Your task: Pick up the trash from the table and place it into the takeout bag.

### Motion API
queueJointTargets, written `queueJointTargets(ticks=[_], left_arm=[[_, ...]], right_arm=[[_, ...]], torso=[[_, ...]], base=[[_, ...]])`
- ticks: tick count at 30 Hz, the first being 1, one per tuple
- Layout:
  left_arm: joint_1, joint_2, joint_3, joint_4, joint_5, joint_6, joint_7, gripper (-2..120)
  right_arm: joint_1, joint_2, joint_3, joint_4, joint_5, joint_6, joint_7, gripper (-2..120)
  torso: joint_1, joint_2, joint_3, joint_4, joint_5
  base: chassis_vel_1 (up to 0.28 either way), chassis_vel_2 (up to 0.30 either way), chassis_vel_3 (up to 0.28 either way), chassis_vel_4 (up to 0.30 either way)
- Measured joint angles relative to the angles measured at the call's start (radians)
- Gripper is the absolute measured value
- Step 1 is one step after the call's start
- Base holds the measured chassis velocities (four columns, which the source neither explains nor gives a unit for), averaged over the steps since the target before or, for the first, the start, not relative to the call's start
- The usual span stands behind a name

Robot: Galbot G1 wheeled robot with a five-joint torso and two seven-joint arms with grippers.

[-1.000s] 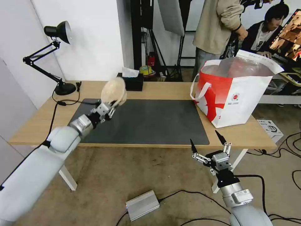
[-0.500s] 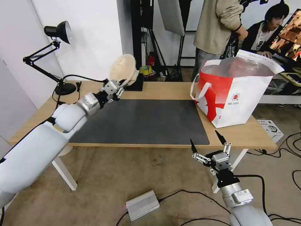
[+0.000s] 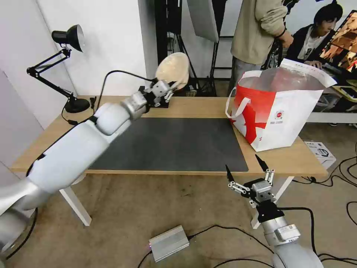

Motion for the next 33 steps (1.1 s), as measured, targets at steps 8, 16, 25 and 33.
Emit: queueJointTargets(ticks=[8,16,25,33], left_arm=[[-0.122,-0.088,0.081,0.091,0.005,-0.001,-0.001,1],[-0.195,-0.157,0.137,0.167,0.010,-0.002,-0.002,1],[-0.236,-0.257,0.168,0.266,0.059,-0.016,0.000,1],[-0.285,-0.361,0.202,0.366,0.122,-0.052,0.005,1]], right_arm=[[0.000,0.000,0.000,0.000,0.000,0.000,0.000,100],[0.000,0.000,0.000,0.000,0.000,0.000,0.000,100],[0.000,0.000,0.000,0.000,0.000,0.000,0.000,100],[0.000,0.000,0.000,0.000,0.000,0.000,0.000,100]], torso=[[0.000,0.000,0.000,0.0000,0.0000],[0.000,0.000,0.000,0.0000,0.0000],[0.000,0.000,0.000,0.0000,0.0000],[0.000,0.000,0.000,-0.0002,0.0001]], base=[[0.000,0.000,0.000,0.000],[0.000,0.000,0.000,0.000],[0.000,0.000,0.000,0.000],[0.000,0.000,0.000,0.000]])
